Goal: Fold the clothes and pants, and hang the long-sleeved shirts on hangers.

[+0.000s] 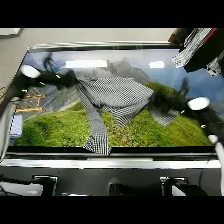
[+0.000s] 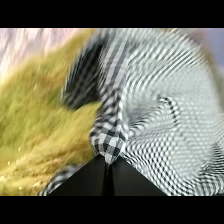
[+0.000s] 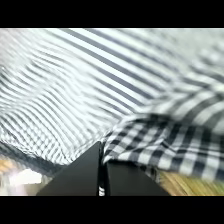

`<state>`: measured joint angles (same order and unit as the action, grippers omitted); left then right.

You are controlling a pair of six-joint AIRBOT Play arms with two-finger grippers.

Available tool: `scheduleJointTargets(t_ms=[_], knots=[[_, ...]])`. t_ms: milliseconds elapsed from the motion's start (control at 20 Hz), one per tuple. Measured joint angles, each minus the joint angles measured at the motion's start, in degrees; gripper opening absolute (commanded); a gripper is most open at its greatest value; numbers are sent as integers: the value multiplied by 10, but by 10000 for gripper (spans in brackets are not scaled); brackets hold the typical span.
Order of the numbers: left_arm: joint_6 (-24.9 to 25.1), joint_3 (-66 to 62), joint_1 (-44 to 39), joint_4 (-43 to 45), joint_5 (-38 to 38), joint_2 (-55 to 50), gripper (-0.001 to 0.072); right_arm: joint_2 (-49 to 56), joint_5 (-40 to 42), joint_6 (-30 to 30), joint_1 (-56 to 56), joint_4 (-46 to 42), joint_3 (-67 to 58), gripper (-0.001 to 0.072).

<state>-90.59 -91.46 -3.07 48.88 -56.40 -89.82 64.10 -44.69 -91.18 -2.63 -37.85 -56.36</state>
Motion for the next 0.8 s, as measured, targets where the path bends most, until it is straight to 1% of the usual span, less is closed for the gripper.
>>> scheduleJointTargets(t_ms=[150, 350, 500, 650, 800], knots=[[1, -38, 38, 2, 1, 104, 18, -62, -29, -3, -18, -31, -131, 27], [2, -65, 89, 9, 2, 253, 18, -145, -55, -4, -26, -97, -262, 27], [2, -71, 118, 38, 2, 360, 18, -214, -78, -6, -27, -139, -310, 27], [1, -73, 133, 83, 2, 451, 19, -276, -104, -31, -28, -171, -329, 27], [-26, -74, 138, 132, 2, 507, 18, -311, -120, -68, -28, -194, -336, 27]])
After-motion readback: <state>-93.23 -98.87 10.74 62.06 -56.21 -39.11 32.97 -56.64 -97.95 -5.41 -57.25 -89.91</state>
